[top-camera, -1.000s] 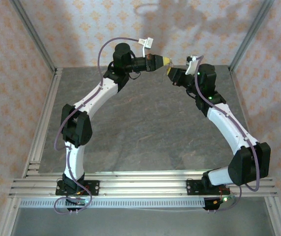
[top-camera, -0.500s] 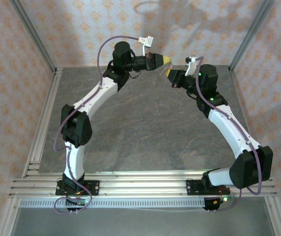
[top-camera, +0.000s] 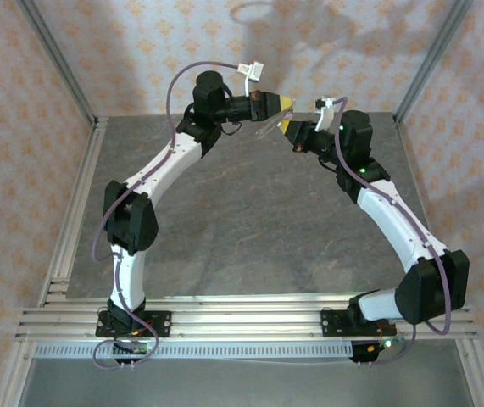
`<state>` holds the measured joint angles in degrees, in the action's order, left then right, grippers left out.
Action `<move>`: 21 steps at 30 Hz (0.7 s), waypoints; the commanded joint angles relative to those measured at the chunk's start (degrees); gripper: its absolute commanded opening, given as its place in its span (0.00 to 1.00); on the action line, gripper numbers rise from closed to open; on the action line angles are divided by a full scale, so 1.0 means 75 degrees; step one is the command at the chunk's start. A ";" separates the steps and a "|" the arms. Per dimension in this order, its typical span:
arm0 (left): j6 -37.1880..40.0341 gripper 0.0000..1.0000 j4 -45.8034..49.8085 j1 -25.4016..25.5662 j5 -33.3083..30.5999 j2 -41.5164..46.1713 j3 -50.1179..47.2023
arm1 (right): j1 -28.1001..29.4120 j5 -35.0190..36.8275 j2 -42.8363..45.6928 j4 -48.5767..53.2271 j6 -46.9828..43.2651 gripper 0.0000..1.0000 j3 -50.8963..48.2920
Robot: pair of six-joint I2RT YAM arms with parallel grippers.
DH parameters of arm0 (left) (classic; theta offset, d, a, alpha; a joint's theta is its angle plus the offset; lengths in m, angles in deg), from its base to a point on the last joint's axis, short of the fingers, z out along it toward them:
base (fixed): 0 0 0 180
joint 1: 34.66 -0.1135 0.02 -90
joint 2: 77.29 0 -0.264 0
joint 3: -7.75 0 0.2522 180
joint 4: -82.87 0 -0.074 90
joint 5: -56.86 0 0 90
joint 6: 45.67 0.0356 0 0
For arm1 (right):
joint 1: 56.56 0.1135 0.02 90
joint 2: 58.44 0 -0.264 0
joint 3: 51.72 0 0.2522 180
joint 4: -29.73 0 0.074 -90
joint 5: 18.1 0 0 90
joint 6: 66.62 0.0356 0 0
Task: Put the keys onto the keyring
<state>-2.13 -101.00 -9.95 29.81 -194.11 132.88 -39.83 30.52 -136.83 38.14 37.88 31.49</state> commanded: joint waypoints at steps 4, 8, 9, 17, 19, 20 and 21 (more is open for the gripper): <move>0.0238 0.00 -0.0443 0.0051 -0.0121 0.0522 0.0124 | 0.0204 -0.1719 -0.0278 0.1059 -0.0392 0.12 0.0469; 0.0390 0.00 -0.0333 0.0019 -0.0123 0.0549 0.0133 | -0.0223 -0.2395 -0.0247 0.0970 -0.0041 0.36 0.0478; 0.0421 0.00 -0.0312 0.0010 -0.0110 0.0552 0.0119 | -0.0349 -0.2424 -0.0160 0.0785 0.0121 0.37 0.0381; 0.0858 0.00 0.0036 -0.0058 -0.0034 0.0673 0.0080 | -0.1293 -0.1999 0.0485 -0.1740 0.2420 0.37 -0.0445; 0.0974 0.00 0.0136 -0.0055 -0.0004 0.0692 0.0085 | -0.1293 -0.1874 0.0447 -0.2024 0.2730 0.35 -0.0357; 0.1011 0.00 0.0187 -0.0051 0.0004 0.0696 0.0079 | -0.1293 -0.1820 0.0427 -0.2239 0.2919 0.34 -0.0327; 0.1032 0.00 0.0185 -0.0049 0.0019 0.0713 0.0058 | -0.1296 -0.1678 0.0429 -0.2302 0.3023 0.34 -0.0288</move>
<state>2.96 -99.60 -10.01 29.38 -192.07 132.88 -49.84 16.38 -135.30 29.49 54.54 28.34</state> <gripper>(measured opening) 0.042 0.340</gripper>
